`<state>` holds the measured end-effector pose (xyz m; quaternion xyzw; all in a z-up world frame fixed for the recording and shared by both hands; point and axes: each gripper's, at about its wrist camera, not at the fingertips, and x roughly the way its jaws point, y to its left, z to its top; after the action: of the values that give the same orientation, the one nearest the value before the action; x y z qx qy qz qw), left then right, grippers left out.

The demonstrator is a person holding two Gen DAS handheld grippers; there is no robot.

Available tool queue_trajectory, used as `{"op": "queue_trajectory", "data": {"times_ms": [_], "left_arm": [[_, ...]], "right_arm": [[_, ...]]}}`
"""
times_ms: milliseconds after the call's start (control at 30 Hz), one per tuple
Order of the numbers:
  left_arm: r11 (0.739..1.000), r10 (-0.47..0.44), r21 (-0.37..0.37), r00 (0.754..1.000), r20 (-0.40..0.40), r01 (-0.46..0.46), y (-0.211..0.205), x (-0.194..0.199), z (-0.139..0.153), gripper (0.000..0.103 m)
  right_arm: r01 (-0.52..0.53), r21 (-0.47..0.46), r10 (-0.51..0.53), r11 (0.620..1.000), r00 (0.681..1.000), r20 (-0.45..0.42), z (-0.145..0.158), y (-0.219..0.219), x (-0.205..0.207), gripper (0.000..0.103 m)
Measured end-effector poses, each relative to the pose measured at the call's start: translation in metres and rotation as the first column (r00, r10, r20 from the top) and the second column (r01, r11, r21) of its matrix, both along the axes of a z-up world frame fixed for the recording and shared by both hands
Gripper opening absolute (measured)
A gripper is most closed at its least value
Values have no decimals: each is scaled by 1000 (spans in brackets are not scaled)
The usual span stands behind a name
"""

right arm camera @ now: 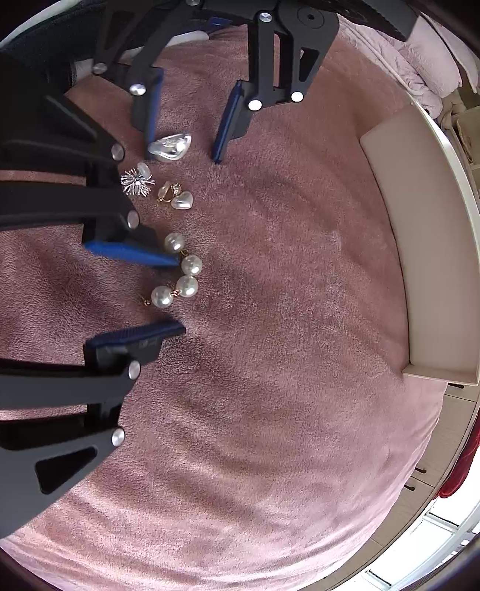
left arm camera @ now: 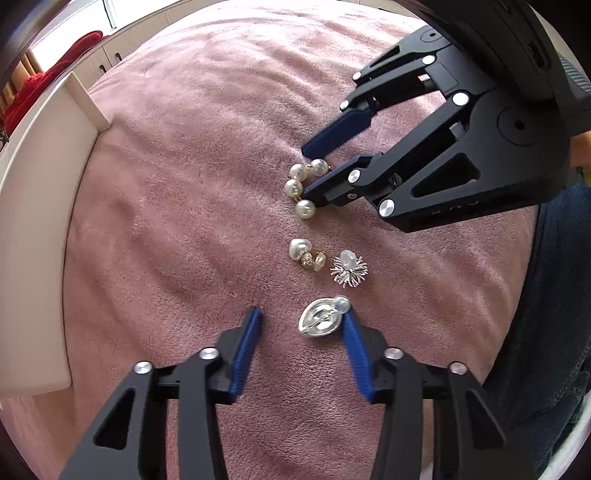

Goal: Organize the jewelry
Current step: 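Grasp the silver heart earring with the left tool while the right tool grasps the pearl earring, then carry both earrings over the white tray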

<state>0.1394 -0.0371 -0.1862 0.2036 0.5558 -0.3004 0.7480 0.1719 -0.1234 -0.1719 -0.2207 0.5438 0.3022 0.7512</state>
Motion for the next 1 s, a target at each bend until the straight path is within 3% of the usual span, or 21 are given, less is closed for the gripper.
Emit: {"op": "queue_trajectory", "data": {"times_ms": [67, 167, 633, 1000], "left_arm": [[1000, 2, -8, 1000, -2, -2, 1, 4, 3, 28], [1000, -4, -8, 1000, -1, 4, 1, 5, 4, 25], [999, 19, -51, 999, 29, -17, 27, -7, 35, 25], [991, 118, -74, 986, 115, -110, 55, 0, 85, 25]], "right_arm": [[-4, 0, 4, 1000, 1000, -2, 2, 1, -3, 18], [-11, 0, 11, 1000, 1000, -7, 7, -2, -5, 12], [15, 64, -15, 998, 1000, 2, 47, -15, -3, 12], [6, 108, -12, 994, 998, 60, 92, -11, 1, 12]]}}
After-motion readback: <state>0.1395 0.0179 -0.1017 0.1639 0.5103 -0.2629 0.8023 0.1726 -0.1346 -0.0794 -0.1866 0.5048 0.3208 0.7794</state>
